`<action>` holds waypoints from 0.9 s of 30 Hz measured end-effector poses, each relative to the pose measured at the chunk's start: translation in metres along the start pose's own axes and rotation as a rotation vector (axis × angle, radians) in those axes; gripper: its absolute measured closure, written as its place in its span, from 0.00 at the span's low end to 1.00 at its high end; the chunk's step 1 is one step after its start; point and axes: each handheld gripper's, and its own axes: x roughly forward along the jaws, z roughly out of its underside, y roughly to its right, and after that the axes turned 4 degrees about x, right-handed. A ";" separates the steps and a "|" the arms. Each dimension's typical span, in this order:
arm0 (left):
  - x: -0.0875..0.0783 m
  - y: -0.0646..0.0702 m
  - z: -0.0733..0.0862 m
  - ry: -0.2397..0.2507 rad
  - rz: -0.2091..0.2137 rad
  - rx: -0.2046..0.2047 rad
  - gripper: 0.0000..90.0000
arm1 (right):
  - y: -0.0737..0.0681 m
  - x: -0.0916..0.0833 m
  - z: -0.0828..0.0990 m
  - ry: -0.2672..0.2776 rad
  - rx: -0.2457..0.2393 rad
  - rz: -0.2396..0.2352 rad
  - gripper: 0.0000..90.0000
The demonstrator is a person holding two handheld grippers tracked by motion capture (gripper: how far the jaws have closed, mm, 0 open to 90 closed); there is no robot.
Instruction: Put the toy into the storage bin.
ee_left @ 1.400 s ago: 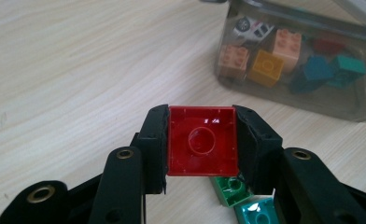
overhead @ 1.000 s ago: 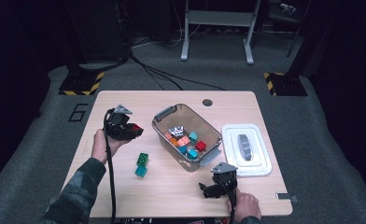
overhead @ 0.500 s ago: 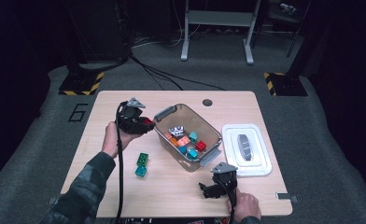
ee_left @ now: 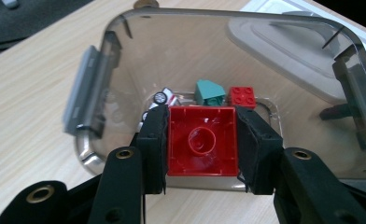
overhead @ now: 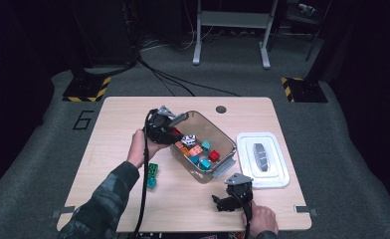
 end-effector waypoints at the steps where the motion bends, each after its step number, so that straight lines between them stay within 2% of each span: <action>1: 0.003 0.002 0.000 -0.004 0.006 0.000 0.65 | 0.000 0.000 0.000 0.000 -0.002 0.001 0.00; 9: 0.022 0.012 0.001 -0.048 0.041 -0.004 0.65 | 0.000 0.000 0.000 0.000 -0.005 -0.001 0.00; 17: 0.027 0.011 0.006 -0.094 0.049 0.000 0.65 | 0.001 0.000 0.000 -0.001 -0.009 -0.003 0.00; 23: 0.029 0.011 0.007 -0.102 0.048 -0.003 0.64 | 0.000 0.000 0.000 0.000 -0.005 -0.001 0.00; 25: 0.030 0.011 0.007 -0.118 0.055 -0.001 0.61 | 0.000 0.000 0.000 0.000 -0.005 -0.001 0.00; 27: 0.029 0.011 0.008 -0.121 0.055 -0.005 0.53 | 0.000 0.000 0.000 -0.001 -0.007 -0.003 0.00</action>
